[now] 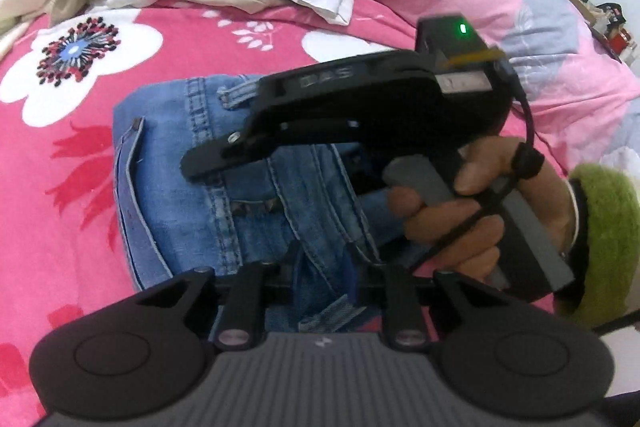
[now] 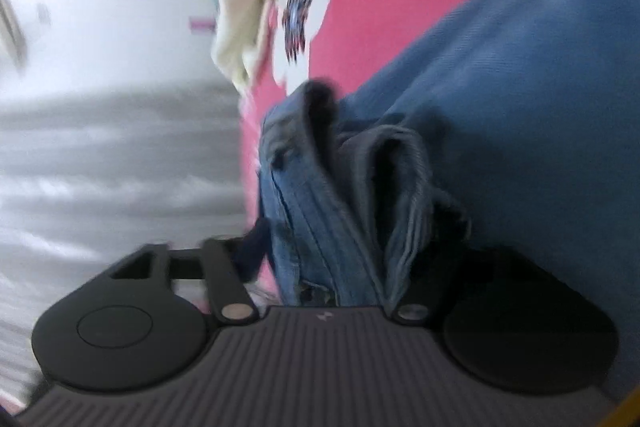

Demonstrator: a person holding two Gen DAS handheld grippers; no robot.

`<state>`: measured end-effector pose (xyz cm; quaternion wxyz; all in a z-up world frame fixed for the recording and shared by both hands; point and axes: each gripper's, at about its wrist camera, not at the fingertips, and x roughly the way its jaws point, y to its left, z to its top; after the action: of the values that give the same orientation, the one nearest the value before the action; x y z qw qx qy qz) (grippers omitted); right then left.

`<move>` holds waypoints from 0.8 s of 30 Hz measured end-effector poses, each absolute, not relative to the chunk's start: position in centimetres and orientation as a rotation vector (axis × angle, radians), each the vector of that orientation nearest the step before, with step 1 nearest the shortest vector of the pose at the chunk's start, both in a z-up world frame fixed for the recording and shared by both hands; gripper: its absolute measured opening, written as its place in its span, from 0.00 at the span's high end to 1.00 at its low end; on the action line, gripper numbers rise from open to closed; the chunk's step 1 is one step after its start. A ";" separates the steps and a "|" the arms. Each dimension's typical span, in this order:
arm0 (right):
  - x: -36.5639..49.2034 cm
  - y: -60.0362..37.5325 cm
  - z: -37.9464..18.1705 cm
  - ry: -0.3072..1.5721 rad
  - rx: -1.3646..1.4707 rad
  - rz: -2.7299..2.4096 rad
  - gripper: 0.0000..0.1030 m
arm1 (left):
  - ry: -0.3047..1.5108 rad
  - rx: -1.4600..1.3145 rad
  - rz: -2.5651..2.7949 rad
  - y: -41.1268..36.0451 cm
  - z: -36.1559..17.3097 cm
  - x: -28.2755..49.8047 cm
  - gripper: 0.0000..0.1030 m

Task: Fold clothes

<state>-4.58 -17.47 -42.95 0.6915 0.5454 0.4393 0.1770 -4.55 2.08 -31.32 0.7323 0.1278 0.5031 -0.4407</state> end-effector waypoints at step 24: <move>-9.7 -32.2 -40.2 0.950 1.011 0.502 0.83 | 1.191 -0.001 -0.767 0.8 -31.4 -4.9 0.64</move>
<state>-9.72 -32.17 -40.24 0.7402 0.4607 0.4329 0.2289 -4.95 0.80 -31.40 0.7595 -0.0007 0.5470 -0.3520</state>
